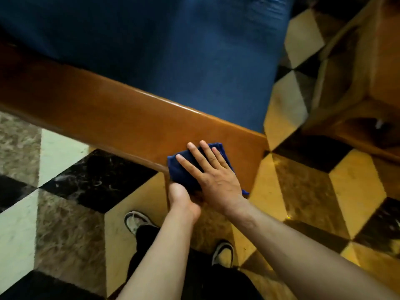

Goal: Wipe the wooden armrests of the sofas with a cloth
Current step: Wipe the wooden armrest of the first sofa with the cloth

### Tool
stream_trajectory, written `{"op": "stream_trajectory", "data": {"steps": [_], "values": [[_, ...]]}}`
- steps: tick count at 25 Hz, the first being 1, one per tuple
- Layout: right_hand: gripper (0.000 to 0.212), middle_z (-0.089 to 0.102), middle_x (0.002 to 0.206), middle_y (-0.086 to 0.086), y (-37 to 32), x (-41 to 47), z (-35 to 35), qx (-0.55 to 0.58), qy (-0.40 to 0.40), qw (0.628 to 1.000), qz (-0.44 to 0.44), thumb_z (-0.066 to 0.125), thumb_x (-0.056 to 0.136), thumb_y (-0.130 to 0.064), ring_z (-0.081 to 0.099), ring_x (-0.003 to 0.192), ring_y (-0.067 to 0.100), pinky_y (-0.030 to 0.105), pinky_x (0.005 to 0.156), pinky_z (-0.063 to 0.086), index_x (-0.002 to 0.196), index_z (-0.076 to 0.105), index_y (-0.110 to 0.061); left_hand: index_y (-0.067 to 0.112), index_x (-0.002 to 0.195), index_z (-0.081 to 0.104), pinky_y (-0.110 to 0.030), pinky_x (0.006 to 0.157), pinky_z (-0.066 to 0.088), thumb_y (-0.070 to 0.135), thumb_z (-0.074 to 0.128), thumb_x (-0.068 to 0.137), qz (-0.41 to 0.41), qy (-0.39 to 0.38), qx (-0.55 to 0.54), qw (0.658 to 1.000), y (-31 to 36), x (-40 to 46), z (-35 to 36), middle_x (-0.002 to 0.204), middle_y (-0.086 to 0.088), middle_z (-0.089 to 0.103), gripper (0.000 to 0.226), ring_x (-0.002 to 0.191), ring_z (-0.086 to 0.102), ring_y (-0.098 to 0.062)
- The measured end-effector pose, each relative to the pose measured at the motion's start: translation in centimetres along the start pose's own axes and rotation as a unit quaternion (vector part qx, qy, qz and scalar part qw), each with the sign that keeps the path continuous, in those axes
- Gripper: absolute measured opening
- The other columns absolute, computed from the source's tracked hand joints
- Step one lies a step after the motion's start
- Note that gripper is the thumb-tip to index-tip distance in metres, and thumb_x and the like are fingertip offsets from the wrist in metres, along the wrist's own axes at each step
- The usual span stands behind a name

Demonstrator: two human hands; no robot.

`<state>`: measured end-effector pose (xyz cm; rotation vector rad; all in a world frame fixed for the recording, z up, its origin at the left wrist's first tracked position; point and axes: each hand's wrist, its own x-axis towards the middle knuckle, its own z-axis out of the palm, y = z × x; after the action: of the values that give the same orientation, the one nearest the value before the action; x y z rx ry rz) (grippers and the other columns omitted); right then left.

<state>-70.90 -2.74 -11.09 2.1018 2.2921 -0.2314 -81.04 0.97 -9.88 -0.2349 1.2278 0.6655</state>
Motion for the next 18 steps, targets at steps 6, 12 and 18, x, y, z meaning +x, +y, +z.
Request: {"op": "stream_trajectory", "data": {"steps": [6,12,18], "values": [[0.076,0.003,0.174,0.002,4.9,-7.3,0.7,0.129,0.005,0.984,0.118,0.043,0.096,-0.055,-0.006,0.160,0.029,0.052,0.130,0.007,0.163,0.012,-0.040,0.022,0.138,0.060,-0.042,0.089,0.051,0.047,0.020,0.105,0.028,0.011,-0.011,0.999,-10.8,-2.0,3.0,0.146,-0.006,0.063,0.058,0.113,0.068,-0.023],[0.110,0.009,0.172,0.008,6.7,0.5,-1.9,0.195,-0.013,0.920,0.339,0.040,0.073,-0.093,-0.001,0.157,0.043,0.058,0.125,0.004,0.163,0.013,-0.035,0.019,0.146,0.054,-0.056,0.111,0.043,0.068,0.039,0.096,0.066,0.073,0.000,0.995,-4.2,-1.8,2.1,0.145,-0.020,0.059,0.072,0.126,0.059,-0.040],[0.085,0.072,0.116,-0.003,11.0,13.0,-5.5,0.233,-0.199,0.920,0.246,0.044,0.064,-0.100,0.064,0.101,0.021,0.037,0.079,0.045,0.114,0.070,-0.037,0.028,0.134,0.056,-0.058,0.106,0.046,0.068,0.055,0.085,0.164,0.096,-0.027,0.981,7.6,-1.0,0.4,0.132,-0.014,0.063,0.064,0.117,0.060,-0.038]]}}
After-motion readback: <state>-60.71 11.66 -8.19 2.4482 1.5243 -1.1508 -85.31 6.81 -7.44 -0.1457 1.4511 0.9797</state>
